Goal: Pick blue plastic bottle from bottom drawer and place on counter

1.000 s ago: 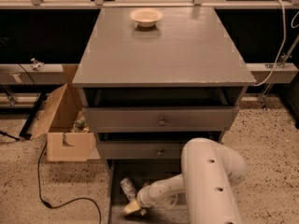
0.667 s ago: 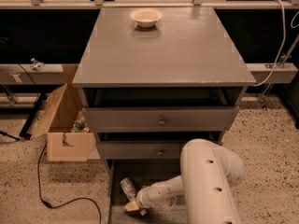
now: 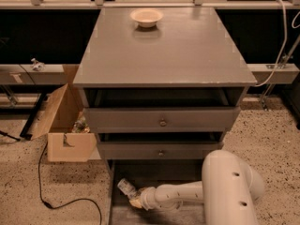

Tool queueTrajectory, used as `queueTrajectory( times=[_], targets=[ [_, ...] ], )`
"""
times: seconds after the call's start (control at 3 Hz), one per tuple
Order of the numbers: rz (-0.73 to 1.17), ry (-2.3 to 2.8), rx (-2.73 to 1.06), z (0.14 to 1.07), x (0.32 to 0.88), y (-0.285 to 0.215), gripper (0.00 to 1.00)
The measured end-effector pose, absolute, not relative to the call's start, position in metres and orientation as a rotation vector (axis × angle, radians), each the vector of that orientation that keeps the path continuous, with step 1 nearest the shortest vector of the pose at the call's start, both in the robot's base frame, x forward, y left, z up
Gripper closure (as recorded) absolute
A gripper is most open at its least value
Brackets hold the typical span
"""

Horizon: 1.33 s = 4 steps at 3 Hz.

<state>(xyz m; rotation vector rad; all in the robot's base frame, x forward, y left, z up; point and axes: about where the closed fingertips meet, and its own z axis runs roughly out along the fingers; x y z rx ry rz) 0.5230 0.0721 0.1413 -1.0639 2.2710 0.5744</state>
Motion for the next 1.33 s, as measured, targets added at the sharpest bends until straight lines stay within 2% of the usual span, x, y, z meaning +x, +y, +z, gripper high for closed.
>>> queueTrajectory(
  times=[0.33,0.67,1.0,1.33],
  targets=[
    [0.655,2.179,-1.065,0.161,0.524,0.057,0.95],
    [0.702,2.062,-1.087,0.197,0.532,0.024,1.0],
    [0.794,1.965,-1.213,0.234,0.526,0.003,1.0],
    [0.84,1.961,-1.233,0.234,0.516,0.009,1.0]
  ],
)
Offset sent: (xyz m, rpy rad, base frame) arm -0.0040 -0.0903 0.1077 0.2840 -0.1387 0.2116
